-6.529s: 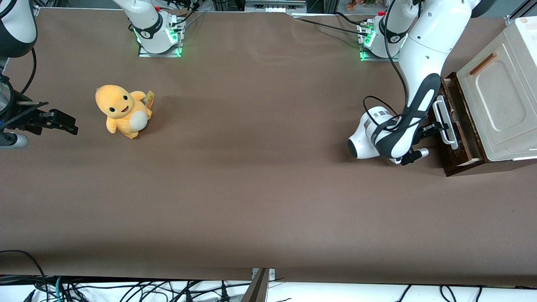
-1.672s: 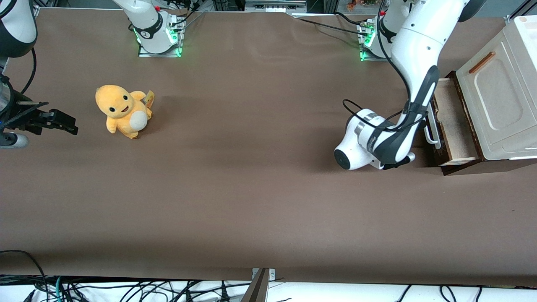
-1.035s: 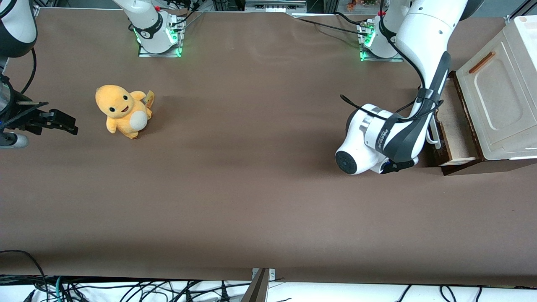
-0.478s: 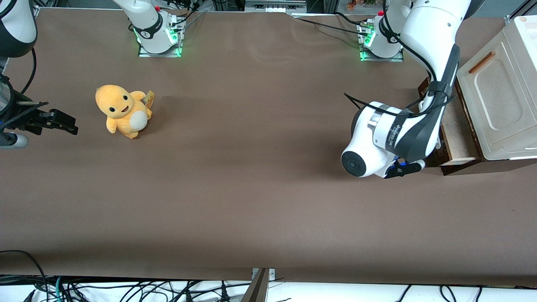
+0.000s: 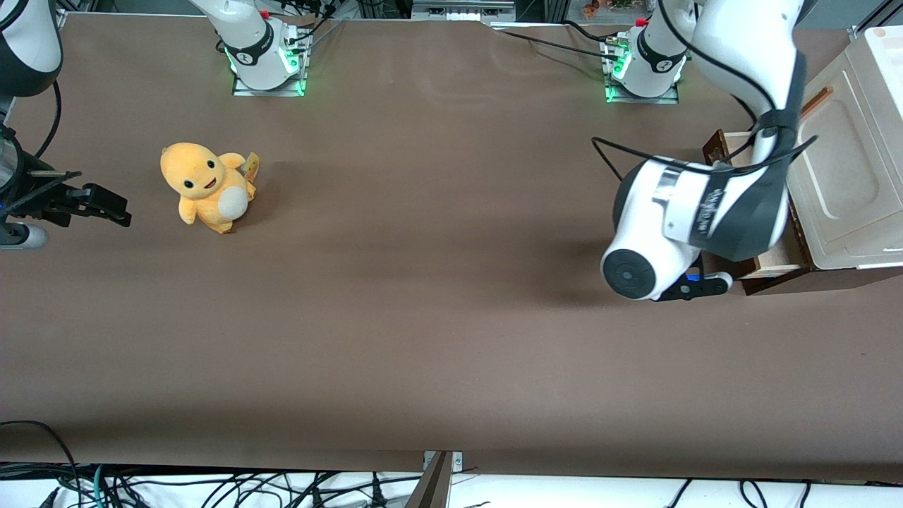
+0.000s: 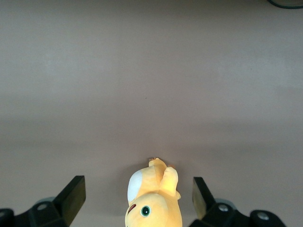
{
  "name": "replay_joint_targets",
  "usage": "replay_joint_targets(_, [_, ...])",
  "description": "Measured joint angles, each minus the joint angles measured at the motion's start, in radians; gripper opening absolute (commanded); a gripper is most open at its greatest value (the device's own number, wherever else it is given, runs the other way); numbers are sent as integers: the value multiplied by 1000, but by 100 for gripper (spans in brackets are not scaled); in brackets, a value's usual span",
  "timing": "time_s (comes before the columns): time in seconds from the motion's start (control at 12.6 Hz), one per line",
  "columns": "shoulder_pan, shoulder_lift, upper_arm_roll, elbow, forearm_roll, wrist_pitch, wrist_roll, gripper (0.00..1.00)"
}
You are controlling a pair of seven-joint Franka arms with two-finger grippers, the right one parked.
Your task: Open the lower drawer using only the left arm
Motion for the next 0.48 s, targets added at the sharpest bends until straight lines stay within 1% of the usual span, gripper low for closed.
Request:
replay_joint_targets(0.24, [18, -13, 0, 40, -11, 0, 77, 100])
replay_joint_targets(0.48, [20, -28, -1, 72, -17, 0, 92, 100])
